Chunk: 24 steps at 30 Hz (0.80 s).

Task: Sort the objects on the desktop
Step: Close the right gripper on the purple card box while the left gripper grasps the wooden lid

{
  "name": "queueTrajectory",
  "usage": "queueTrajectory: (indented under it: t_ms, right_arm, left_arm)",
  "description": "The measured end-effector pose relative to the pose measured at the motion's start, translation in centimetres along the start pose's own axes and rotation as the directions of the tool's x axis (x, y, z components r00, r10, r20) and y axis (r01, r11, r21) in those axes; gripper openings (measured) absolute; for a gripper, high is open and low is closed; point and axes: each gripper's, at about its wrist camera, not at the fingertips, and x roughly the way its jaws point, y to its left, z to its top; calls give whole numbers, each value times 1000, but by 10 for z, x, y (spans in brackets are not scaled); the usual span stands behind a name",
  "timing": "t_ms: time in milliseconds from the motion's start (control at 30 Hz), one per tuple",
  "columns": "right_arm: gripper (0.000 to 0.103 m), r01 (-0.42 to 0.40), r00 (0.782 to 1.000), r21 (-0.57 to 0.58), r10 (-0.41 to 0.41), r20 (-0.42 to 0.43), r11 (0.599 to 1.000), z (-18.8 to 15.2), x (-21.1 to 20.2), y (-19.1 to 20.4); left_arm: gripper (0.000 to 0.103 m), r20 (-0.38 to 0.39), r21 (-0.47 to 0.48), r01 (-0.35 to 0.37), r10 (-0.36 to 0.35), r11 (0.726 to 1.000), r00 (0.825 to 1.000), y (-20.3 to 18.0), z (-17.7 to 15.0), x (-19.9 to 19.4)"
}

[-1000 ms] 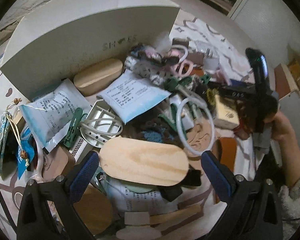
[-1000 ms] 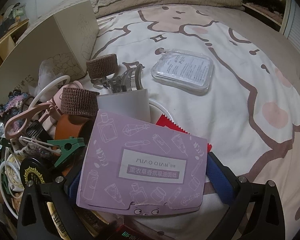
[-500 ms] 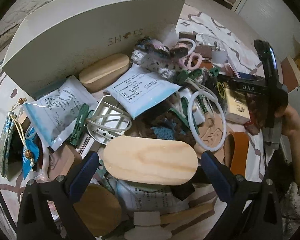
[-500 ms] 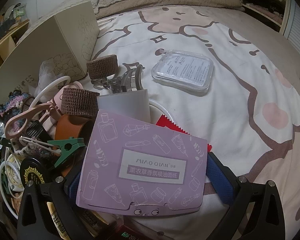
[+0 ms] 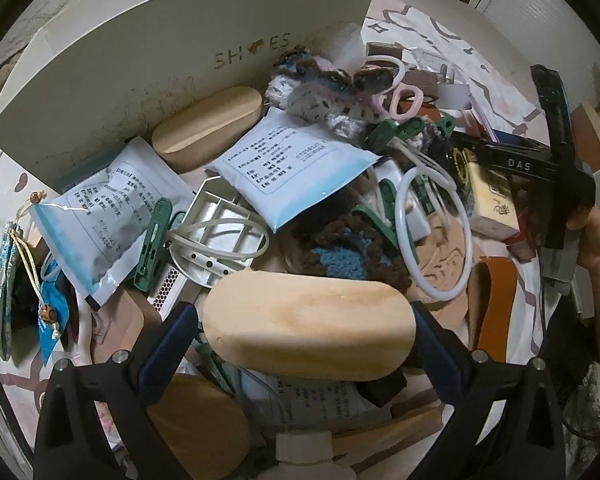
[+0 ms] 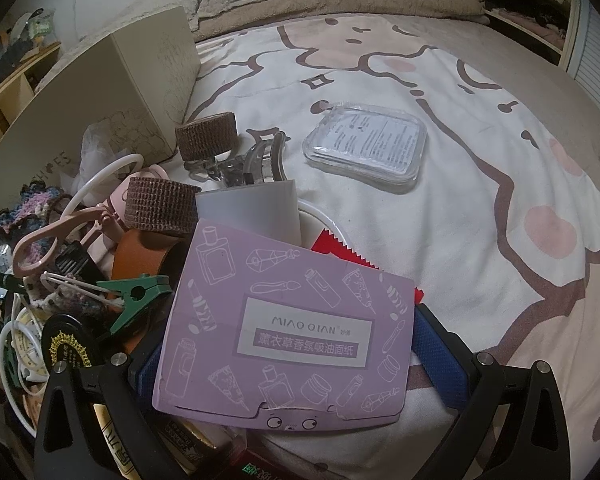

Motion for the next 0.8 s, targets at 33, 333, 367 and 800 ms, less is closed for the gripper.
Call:
queueTrajectory:
  t_ms: [33,333,367,800]
  right_arm:
    - [103,-6,1000,6,6,10,1000,-1,-1,-1]
    - [103,-88,996,50,86,31,995,1,-12,-9]
    - [103,-89,996,46,88,31,995,2,-12,-8]
    - [103,-95,995,82,94,26,992,5,-17,-14]
  left_arm:
    - [103,-1,-4,3,-3,1000,1000,0,0,1]
    - [101,0,-21,4,-4,1000,1000,-4,-3,5]
    - [100,5,-21,7,-7,1000,1000,-5,-3,4]
    - [93,27,-33,14,-13,999,1000,-6,-2,3]
